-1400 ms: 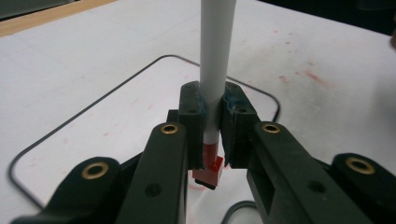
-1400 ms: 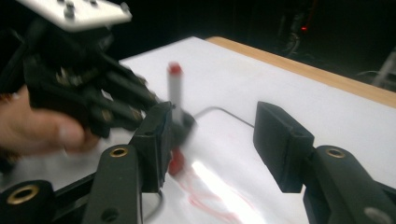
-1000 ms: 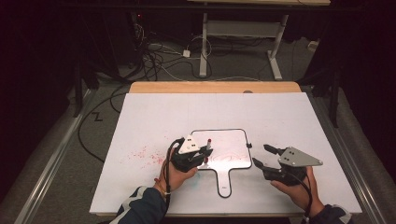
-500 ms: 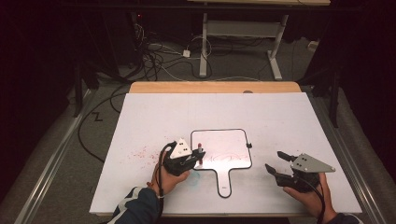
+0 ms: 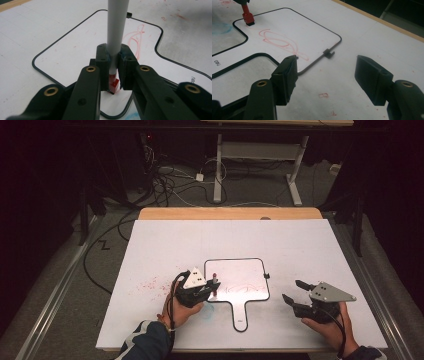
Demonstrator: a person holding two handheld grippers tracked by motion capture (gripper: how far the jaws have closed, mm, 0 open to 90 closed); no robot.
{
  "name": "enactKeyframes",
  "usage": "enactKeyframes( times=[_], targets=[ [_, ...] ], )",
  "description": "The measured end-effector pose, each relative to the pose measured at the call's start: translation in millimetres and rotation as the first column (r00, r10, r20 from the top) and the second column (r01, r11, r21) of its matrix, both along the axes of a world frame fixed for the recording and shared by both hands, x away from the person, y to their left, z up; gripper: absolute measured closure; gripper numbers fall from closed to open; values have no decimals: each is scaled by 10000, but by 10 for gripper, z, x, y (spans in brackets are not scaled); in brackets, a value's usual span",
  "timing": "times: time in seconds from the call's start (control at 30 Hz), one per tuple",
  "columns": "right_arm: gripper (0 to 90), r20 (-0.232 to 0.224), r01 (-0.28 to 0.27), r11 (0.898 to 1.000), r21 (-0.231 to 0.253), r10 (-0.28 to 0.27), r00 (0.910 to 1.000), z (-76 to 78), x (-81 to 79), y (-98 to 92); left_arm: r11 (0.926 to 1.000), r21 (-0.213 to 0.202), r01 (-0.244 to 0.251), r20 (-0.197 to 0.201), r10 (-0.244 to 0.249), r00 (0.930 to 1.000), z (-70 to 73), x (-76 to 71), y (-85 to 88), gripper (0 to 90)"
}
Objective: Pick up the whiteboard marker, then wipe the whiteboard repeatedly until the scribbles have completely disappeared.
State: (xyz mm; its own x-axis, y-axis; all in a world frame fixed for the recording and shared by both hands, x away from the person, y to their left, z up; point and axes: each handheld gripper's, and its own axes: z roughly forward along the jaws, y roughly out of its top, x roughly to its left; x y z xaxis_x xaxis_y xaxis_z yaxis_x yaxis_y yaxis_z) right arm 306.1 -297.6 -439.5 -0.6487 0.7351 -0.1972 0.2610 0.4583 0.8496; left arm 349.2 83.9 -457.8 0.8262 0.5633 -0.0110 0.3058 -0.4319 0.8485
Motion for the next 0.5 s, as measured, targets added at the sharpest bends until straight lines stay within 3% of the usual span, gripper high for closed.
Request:
enactKeyframes(
  times=[0.33, 0.5],
  targets=[
    [332, 34, 55, 10000, 15, -55, 10000, -3, 20, 15, 9999, 44, 99, -127, -98, 9999, 13, -23, 0, 785],
    [332, 78, 96, 9999, 57, -97, 9999, 5, 4, 3, 9995, -146, 285, -91, -286, 9995, -6, -60, -90, 785]
  ],
)
